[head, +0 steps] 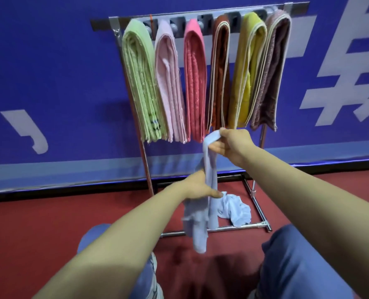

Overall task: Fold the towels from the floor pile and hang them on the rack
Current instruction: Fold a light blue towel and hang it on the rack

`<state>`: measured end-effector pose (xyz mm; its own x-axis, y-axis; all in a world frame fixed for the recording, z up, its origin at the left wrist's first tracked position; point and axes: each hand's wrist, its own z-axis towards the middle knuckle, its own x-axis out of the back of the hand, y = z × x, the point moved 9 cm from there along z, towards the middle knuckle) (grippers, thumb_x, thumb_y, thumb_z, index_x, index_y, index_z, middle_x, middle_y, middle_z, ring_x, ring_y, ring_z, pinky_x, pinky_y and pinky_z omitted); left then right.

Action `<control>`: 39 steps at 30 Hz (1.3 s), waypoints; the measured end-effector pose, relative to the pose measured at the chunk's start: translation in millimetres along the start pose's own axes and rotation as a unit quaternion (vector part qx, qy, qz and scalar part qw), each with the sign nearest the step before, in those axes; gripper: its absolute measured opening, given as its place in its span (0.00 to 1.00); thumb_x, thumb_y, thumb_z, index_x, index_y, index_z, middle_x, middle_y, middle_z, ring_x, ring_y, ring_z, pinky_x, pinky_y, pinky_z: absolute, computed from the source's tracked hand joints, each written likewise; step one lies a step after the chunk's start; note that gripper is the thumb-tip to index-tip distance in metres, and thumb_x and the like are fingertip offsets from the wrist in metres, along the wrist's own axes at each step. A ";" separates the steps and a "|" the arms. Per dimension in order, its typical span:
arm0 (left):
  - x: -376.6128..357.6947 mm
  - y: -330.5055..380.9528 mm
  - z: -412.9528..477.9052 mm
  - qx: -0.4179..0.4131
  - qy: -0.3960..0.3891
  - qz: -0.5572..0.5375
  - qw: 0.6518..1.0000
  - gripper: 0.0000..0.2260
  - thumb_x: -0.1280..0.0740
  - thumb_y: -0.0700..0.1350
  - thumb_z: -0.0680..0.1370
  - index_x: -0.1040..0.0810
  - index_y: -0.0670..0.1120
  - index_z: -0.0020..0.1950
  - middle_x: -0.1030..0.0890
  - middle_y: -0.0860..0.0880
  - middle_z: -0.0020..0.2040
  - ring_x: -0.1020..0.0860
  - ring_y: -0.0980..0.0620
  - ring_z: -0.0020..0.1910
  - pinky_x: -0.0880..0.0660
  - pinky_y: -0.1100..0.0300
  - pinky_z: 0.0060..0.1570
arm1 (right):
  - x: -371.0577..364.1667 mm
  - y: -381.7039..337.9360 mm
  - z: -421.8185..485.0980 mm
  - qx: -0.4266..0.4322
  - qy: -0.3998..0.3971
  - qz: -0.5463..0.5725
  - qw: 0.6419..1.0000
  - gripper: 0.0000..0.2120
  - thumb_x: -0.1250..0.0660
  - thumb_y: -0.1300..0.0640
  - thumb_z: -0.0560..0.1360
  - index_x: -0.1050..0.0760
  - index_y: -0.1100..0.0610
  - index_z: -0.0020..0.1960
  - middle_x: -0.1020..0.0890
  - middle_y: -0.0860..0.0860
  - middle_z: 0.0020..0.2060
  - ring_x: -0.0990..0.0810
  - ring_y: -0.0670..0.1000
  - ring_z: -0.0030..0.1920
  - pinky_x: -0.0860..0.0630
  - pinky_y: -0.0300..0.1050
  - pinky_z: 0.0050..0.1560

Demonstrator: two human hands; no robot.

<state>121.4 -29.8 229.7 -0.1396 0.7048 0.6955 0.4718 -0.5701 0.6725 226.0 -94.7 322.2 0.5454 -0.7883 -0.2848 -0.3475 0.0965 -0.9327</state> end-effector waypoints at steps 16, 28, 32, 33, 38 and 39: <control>14.0 -11.5 6.9 0.239 0.112 -0.587 0.766 0.15 0.50 0.36 0.82 0.27 0.36 0.43 0.21 0.39 0.32 0.20 0.45 0.28 0.23 0.58 0.27 | -6.1 50.5 -18.8 0.022 -0.238 -0.456 0.857 0.17 0.26 0.63 0.67 0.20 0.55 0.55 0.21 0.54 0.43 0.23 0.53 0.40 0.25 0.46 0.41; 10.1 -22.1 -3.9 0.264 0.093 -0.476 0.834 0.11 0.40 0.43 0.80 0.22 0.40 0.57 0.17 0.42 0.49 0.19 0.45 0.43 0.22 0.52 0.42 | 18.9 34.4 11.0 0.164 -0.085 -0.478 0.858 0.13 0.32 0.62 0.72 0.34 0.58 0.33 0.34 0.51 0.28 0.40 0.50 0.32 0.41 0.41 0.27; 38.2 -19.7 7.4 0.151 0.144 -0.330 0.921 0.16 0.32 0.39 0.77 0.23 0.49 0.64 0.20 0.47 0.61 0.22 0.49 0.56 0.27 0.53 0.52 | 25.3 47.1 22.6 0.119 -0.102 -0.446 0.881 0.06 0.31 0.59 0.73 0.21 0.60 0.38 0.26 0.49 0.30 0.31 0.47 0.32 0.34 0.39 0.32; 36.8 -9.2 10.2 0.114 0.106 -0.315 0.936 0.18 0.32 0.38 0.77 0.22 0.50 0.65 0.20 0.49 0.63 0.23 0.50 0.59 0.29 0.53 0.53 | 24.9 50.2 25.4 0.110 -0.114 -0.431 0.888 0.05 0.31 0.59 0.72 0.18 0.60 0.40 0.24 0.49 0.31 0.29 0.46 0.33 0.32 0.42 0.35; 26.1 18.0 13.0 0.064 0.002 -0.198 0.978 0.16 0.29 0.42 0.76 0.20 0.50 0.63 0.19 0.52 0.54 0.23 0.56 0.53 0.30 0.59 0.48 | 13.2 61.1 23.4 0.081 -0.187 -0.475 0.856 0.08 0.31 0.57 0.67 0.22 0.62 0.35 0.24 0.51 0.31 0.30 0.49 0.34 0.30 0.46 0.36; 25.5 18.4 15.5 0.054 0.004 -0.171 0.984 0.20 0.28 0.41 0.76 0.23 0.50 0.67 0.20 0.51 0.56 0.23 0.57 0.53 0.27 0.60 0.50 | 13.3 63.7 20.4 0.075 -0.200 -0.494 0.843 0.10 0.31 0.57 0.68 0.26 0.63 0.33 0.28 0.51 0.29 0.33 0.49 0.33 0.33 0.46 0.34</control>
<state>140.0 -15.8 255.9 -0.3122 0.8446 0.4350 0.4851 -0.2519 0.8374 226.7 -86.6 254.5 0.7359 -0.2643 0.6233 0.5110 -0.3871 -0.7675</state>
